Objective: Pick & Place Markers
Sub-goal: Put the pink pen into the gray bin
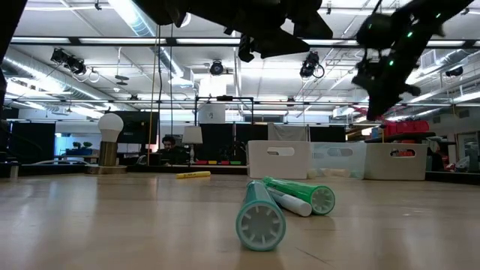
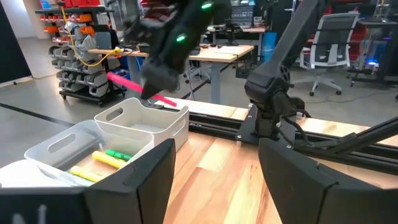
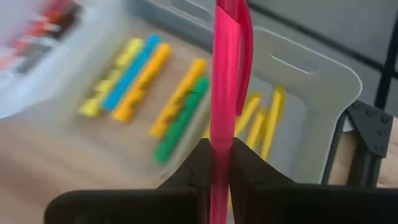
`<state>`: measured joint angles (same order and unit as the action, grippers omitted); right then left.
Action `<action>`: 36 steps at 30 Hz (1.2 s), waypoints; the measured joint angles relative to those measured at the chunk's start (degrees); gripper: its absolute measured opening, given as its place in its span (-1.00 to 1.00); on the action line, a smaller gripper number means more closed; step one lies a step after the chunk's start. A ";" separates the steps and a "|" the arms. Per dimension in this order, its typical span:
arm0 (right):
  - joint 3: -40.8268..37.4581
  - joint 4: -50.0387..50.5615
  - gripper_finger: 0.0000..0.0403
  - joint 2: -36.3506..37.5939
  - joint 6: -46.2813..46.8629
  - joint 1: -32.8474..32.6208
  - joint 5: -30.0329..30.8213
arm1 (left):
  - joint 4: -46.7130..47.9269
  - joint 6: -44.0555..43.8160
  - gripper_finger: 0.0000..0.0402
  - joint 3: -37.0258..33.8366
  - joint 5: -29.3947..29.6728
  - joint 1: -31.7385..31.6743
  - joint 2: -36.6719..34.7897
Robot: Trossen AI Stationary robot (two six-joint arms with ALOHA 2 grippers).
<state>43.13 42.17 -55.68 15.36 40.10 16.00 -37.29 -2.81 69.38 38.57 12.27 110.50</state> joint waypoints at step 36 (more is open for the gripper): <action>0.39 -8.83 -0.71 -26.88 -5.34 13.26 -0.81 | 0.23 -0.50 0.18 0.00 -0.07 0.13 0.00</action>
<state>43.53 33.34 -82.56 10.02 53.36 15.19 -37.06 -3.31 69.38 38.50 12.40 110.50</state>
